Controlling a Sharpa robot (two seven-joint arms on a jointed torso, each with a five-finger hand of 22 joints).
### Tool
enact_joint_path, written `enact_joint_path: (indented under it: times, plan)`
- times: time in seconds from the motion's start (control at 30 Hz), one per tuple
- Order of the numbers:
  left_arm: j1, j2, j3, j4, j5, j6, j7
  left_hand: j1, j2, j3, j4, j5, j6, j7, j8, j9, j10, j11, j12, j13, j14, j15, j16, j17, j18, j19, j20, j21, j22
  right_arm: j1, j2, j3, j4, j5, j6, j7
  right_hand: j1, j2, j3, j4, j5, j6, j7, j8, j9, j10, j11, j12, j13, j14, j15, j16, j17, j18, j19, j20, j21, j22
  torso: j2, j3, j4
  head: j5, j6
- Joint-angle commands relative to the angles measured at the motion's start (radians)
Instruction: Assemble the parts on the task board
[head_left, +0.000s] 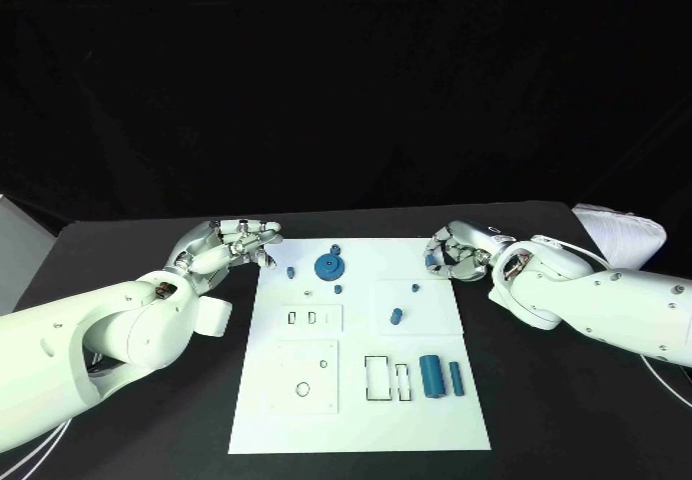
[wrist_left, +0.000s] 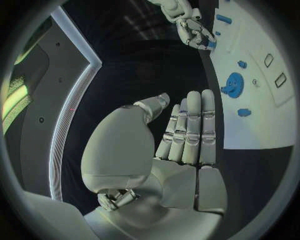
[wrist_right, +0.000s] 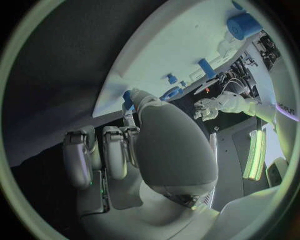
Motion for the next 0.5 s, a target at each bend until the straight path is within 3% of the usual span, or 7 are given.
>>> enact_joint_path:
  times: [0.03, 0.27, 0.5]
  plan:
    - [0.001, 0.001, 0.001, 0.001, 0.0, 0.013, 0.005, -0.01, 0.003, 0.003, 0.0, 0.001, -0.009, 0.001, -0.003, 0.001, -0.005, 0.001, -0.001, 0.001, -0.007, -0.003, 0.005, -0.001, 0.012, -0.007, -0.003, 0.004, 0.001, -0.001, -0.001, 0.0, 0.005, -0.011, -0.015, 0.008, -0.003, 0.018, 0.013, -0.006, -0.005, 0.025, -0.021, 0.027, 0.019, 0.044, -0.01, 0.006, 0.195, 0.106, -0.01, 0.004, 0.263, -0.014, 0.105, -0.009, 0.004, 0.263, 0.0, -0.0006, 0.001, 0.001, -0.001]
    - [0.001, 0.001, 0.001, -0.001, 0.0, 0.012, 0.005, -0.01, 0.003, 0.004, -0.001, 0.001, -0.01, 0.001, -0.003, 0.002, -0.005, 0.001, -0.001, 0.001, -0.008, -0.003, 0.006, -0.002, 0.012, -0.009, -0.002, 0.006, 0.002, 0.004, -0.01, 0.002, 0.042, 0.021, -0.038, -0.031, -0.011, 0.012, 0.02, -0.011, -0.006, 0.025, -0.023, 0.036, 0.023, 0.046, -0.013, 0.008, 0.198, 0.106, -0.013, 0.004, 0.263, -0.014, 0.105, -0.012, 0.004, 0.263, -0.004, -0.0018, -0.0028, 0.005, 0.001]
    - [0.001, 0.005, 0.001, -0.007, 0.0, 0.011, 0.003, -0.01, 0.003, 0.004, -0.001, 0.001, -0.01, 0.001, -0.003, 0.002, -0.005, 0.001, -0.001, 0.001, -0.008, -0.003, 0.006, -0.002, 0.012, -0.009, -0.002, 0.006, 0.002, 0.037, -0.005, 0.003, 0.134, 0.055, -0.055, -0.118, -0.058, -0.011, 0.019, 0.0, -0.017, 0.016, -0.022, 0.047, 0.028, 0.046, -0.013, 0.007, 0.197, 0.106, -0.011, 0.004, 0.263, -0.014, 0.105, -0.013, 0.004, 0.263, -0.011, -0.0061, -0.0067, 0.015, -0.001]
